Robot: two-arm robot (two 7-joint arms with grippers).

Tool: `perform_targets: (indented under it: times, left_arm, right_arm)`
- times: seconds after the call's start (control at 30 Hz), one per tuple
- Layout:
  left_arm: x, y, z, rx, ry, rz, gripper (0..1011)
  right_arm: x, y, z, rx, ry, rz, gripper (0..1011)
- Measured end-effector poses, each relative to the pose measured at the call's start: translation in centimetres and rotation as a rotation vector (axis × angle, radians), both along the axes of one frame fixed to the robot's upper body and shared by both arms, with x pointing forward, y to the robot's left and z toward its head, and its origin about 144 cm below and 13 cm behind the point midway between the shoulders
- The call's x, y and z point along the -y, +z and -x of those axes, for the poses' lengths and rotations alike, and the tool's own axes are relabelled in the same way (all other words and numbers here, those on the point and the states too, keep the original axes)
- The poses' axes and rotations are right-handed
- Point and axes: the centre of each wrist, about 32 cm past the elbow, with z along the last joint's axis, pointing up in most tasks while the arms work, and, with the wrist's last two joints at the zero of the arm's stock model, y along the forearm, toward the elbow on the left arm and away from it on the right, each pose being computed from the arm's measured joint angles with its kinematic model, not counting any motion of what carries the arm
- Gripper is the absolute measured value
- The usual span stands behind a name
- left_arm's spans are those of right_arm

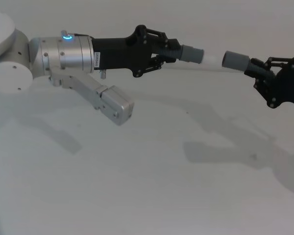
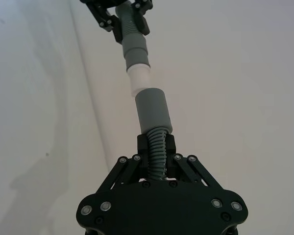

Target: Use both hands to pick up one end of the pipe from the table, align the ends, and insert them.

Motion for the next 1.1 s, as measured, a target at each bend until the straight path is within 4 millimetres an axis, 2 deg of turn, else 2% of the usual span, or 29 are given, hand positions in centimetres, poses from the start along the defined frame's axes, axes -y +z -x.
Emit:
perform_targets:
  times: [0.47, 1.1]
  left_arm:
    - [0.0, 0.0, 0.0, 0.000, 0.000, 0.000, 302]
    - [-0.1, 0.0, 0.0, 0.000, 0.002, -0.001, 302]
  right_arm:
    - [-0.4, 0.0, 0.3, -0.014, 0.016, 0.017, 186]
    - [-1.6, 0.6, -0.3, -0.001, 0.002, -0.012, 186]
